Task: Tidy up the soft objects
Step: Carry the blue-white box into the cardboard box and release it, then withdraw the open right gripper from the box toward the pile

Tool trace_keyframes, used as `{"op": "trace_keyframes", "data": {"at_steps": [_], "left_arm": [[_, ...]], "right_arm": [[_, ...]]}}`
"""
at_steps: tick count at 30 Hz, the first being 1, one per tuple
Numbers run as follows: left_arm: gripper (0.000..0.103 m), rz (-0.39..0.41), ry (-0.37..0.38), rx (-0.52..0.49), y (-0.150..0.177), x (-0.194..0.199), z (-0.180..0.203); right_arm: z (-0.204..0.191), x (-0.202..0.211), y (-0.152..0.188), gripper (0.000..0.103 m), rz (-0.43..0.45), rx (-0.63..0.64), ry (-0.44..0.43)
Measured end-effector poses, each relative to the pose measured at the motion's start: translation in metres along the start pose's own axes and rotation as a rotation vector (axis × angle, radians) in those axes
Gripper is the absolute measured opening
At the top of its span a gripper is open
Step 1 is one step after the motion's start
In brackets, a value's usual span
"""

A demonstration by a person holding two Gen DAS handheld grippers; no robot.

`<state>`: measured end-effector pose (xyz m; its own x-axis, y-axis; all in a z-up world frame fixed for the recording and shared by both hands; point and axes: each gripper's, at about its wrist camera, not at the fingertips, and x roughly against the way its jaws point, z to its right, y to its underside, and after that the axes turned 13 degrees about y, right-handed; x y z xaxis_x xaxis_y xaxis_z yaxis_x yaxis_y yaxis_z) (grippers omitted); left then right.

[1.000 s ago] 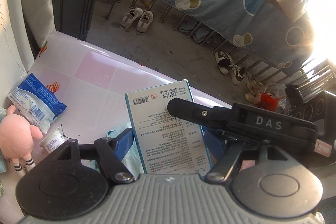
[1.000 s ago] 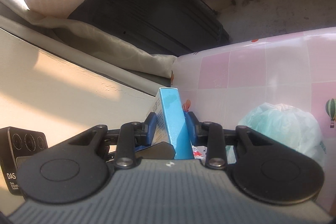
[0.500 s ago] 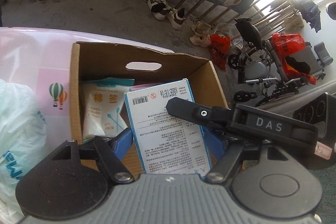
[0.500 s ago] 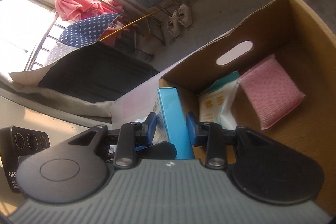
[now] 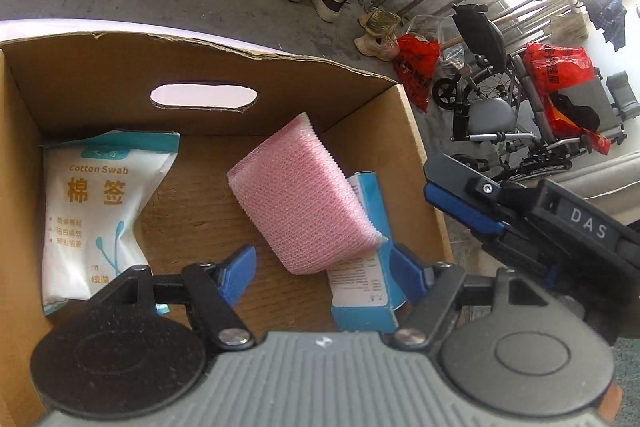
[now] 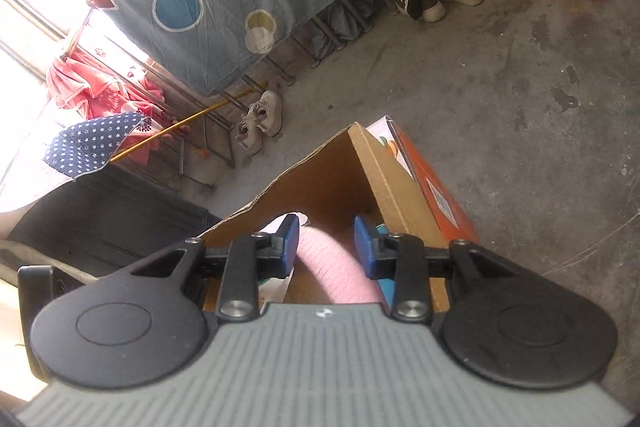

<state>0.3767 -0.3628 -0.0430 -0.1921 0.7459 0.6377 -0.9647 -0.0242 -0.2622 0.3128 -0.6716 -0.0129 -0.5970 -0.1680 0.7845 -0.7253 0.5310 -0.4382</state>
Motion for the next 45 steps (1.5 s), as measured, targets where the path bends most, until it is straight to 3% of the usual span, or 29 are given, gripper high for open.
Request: {"op": "trace_keyframes", "data": {"at_steps": [4,9,15,21,24,34,38,40,45], "left_arm": [[0.075,0.031,-0.013,-0.015,0.002,0.032,-0.005],[0.075,0.089,-0.064,-0.025,0.005,0.083,-0.011],[0.075,0.168,-0.110,-0.009,0.007,0.145,-0.030],[0.075,0.211,-0.128,0.029,0.008,0.182,-0.059],[0.075,0.219,-0.123,0.053,0.007,0.190,-0.072],[0.075,0.247,-0.107,0.073,0.004,0.210,-0.095],[0.075,0.249,-0.102,0.074,0.004,0.212,-0.098],[0.075,0.250,-0.101,0.074,0.005,0.213,-0.098],[0.075,0.249,-0.095,0.073,0.008,0.214,-0.098]], "right_arm": [[0.001,0.001,0.008,0.031,-0.014,-0.004,-0.008],[-0.027,0.002,0.022,0.031,-0.025,0.012,-0.016],[-0.060,-0.021,0.036,0.031,-0.073,0.033,0.034],[-0.081,-0.057,0.052,0.034,-0.070,0.081,0.202],[-0.087,-0.080,0.056,0.043,-0.070,0.101,0.293],[-0.126,-0.133,0.050,0.064,-0.036,0.252,0.441],[-0.143,-0.151,0.052,0.076,-0.066,0.346,0.439],[-0.150,-0.155,0.054,0.076,-0.076,0.382,0.431],[-0.163,-0.153,0.056,0.072,-0.120,0.427,0.291]]}}
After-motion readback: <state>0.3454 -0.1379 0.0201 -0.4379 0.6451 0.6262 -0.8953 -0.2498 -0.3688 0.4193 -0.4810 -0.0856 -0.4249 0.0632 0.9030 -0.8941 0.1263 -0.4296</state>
